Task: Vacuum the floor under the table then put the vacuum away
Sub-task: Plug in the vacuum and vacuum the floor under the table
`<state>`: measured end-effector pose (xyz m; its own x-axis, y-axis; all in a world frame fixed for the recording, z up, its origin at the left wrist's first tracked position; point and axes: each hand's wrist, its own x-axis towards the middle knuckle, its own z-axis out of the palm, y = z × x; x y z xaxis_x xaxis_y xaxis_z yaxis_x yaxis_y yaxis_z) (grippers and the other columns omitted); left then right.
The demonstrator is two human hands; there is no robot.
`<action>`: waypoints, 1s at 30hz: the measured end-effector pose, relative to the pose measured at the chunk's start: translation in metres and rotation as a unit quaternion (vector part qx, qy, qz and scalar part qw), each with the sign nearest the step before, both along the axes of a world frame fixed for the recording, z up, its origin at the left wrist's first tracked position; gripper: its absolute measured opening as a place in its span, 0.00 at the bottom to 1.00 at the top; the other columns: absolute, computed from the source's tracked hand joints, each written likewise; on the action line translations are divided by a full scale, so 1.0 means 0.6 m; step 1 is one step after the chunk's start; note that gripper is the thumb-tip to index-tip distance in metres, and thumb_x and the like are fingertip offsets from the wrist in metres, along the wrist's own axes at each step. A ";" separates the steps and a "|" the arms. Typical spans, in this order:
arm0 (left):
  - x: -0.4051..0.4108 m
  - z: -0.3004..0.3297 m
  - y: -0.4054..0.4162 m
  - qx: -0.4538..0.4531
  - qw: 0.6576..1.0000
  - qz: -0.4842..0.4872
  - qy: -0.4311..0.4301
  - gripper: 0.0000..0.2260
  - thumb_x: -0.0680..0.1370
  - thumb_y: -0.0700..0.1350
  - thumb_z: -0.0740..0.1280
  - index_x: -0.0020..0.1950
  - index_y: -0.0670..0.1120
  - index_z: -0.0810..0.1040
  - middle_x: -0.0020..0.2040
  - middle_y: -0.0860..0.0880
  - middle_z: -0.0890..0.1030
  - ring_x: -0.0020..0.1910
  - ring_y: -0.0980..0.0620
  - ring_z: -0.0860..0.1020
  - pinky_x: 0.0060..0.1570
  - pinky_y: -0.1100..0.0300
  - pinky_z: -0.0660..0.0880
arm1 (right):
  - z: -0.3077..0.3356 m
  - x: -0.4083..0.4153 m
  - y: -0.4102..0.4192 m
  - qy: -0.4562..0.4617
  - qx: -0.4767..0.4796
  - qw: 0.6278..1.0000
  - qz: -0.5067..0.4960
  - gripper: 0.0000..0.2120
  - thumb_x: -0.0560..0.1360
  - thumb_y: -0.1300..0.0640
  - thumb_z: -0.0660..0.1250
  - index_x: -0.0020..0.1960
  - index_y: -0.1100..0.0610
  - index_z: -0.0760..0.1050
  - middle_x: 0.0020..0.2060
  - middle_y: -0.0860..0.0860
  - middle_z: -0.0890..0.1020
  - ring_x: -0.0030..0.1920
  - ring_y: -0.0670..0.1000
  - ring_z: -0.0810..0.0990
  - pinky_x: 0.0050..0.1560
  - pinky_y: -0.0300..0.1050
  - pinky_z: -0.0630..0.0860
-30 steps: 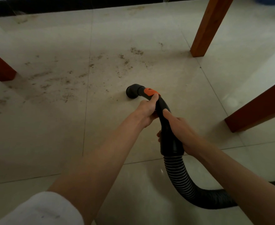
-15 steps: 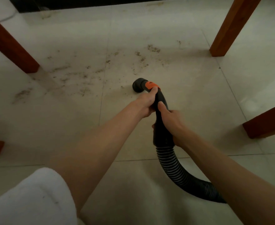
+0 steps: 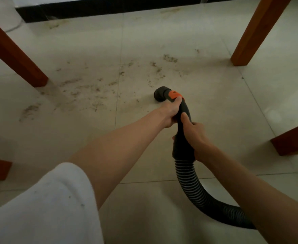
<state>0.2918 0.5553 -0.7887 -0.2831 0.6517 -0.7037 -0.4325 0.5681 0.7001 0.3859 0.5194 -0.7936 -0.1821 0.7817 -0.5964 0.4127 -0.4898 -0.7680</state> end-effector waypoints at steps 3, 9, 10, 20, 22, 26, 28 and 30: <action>-0.014 0.004 0.005 0.004 1.000 0.005 -0.001 0.20 0.82 0.49 0.57 0.67 0.35 0.66 0.64 0.40 0.73 0.62 0.41 0.74 0.53 0.53 0.73 | 0.005 -0.012 0.006 -0.005 0.016 1.000 0.015 0.22 0.78 0.40 0.57 0.41 0.59 0.73 0.45 0.64 0.83 0.44 0.62 0.83 0.51 0.61 0.79; -0.058 -0.017 -0.008 0.006 0.999 0.041 -0.021 0.21 0.82 0.49 0.58 0.69 0.37 0.67 0.65 0.40 0.74 0.61 0.42 0.75 0.51 0.53 0.74 | -0.003 -0.043 0.001 -0.020 0.023 0.998 0.053 0.23 0.77 0.40 0.58 0.41 0.60 0.74 0.43 0.63 0.83 0.43 0.61 0.83 0.50 0.60 0.80; -0.065 -0.021 -0.008 0.010 0.999 0.049 -0.022 0.21 0.82 0.49 0.58 0.68 0.36 0.67 0.64 0.40 0.74 0.61 0.41 0.75 0.50 0.53 0.74 | -0.003 -0.048 0.001 -0.023 0.023 0.998 0.058 0.24 0.77 0.39 0.58 0.42 0.60 0.74 0.43 0.63 0.83 0.43 0.61 0.83 0.50 0.60 0.80; -0.101 -0.034 -0.027 0.011 0.999 0.048 -0.021 0.18 0.81 0.48 0.59 0.66 0.37 0.68 0.62 0.40 0.74 0.60 0.41 0.75 0.50 0.51 0.75 | 0.002 -0.069 -0.013 -0.021 0.006 0.997 0.071 0.23 0.79 0.42 0.58 0.45 0.63 0.75 0.32 0.58 0.82 0.29 0.54 0.81 0.35 0.45 0.80; -0.106 -0.033 -0.026 0.011 0.998 0.052 -0.015 0.18 0.81 0.48 0.59 0.66 0.37 0.68 0.62 0.40 0.74 0.59 0.41 0.75 0.50 0.51 0.75 | 0.004 -0.076 -0.014 -0.020 0.005 0.998 0.067 0.22 0.79 0.42 0.58 0.45 0.63 0.75 0.33 0.58 0.82 0.30 0.55 0.81 0.35 0.46 0.80; -0.127 -0.030 -0.027 0.000 0.998 0.062 0.006 0.20 0.81 0.49 0.59 0.66 0.36 0.67 0.63 0.41 0.74 0.60 0.42 0.75 0.48 0.54 0.74 | 0.000 -0.108 -0.019 -0.014 0.013 0.998 0.057 0.23 0.77 0.41 0.59 0.43 0.62 0.75 0.40 0.61 0.83 0.40 0.60 0.83 0.48 0.57 0.81; -0.144 -0.029 -0.030 -0.006 0.998 0.062 0.016 0.20 0.81 0.49 0.59 0.66 0.36 0.68 0.62 0.41 0.75 0.59 0.43 0.76 0.47 0.56 0.73 | -0.001 -0.129 -0.025 -0.005 0.010 0.998 0.056 0.24 0.77 0.40 0.59 0.43 0.62 0.75 0.43 0.62 0.83 0.42 0.61 0.83 0.49 0.59 0.80; -0.161 -0.030 -0.034 -0.009 0.998 0.060 0.027 0.20 0.81 0.49 0.59 0.66 0.36 0.68 0.62 0.41 0.75 0.58 0.44 0.76 0.47 0.56 0.73 | -0.006 -0.147 -0.031 0.004 0.004 0.999 0.047 0.23 0.77 0.40 0.59 0.42 0.61 0.74 0.43 0.62 0.83 0.43 0.60 0.83 0.49 0.58 0.80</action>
<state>0.1955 0.5347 -0.8070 -0.3959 0.5983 -0.6966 -0.4592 0.5280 0.7144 0.2976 0.5007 -0.7970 -0.2596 0.7651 -0.5893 0.4509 -0.4436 -0.7745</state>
